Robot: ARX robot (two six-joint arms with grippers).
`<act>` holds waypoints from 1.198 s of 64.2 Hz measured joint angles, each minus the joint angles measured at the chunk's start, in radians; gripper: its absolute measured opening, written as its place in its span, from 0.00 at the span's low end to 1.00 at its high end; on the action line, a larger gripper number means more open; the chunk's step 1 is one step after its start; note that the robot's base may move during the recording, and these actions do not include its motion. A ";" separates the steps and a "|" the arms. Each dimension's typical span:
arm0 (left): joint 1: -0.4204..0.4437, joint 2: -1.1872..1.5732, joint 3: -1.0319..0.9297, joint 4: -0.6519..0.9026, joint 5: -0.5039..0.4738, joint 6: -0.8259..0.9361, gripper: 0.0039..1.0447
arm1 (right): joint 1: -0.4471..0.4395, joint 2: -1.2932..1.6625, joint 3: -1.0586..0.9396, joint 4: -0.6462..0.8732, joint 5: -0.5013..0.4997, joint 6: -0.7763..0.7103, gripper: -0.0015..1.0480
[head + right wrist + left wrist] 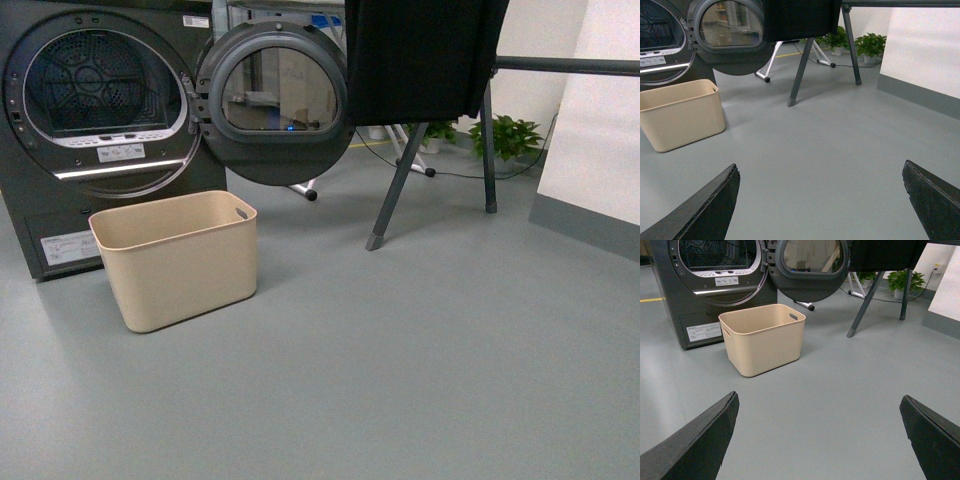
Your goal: Move hamper under clothes hanger
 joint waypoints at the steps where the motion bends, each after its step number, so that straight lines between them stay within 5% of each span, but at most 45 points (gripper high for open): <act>1: 0.000 0.000 0.000 0.000 0.000 0.000 0.94 | 0.000 0.000 0.000 0.000 0.000 0.000 0.92; 77: 0.000 0.000 0.000 0.000 0.000 0.000 0.94 | 0.000 0.000 0.000 0.000 -0.002 0.000 0.92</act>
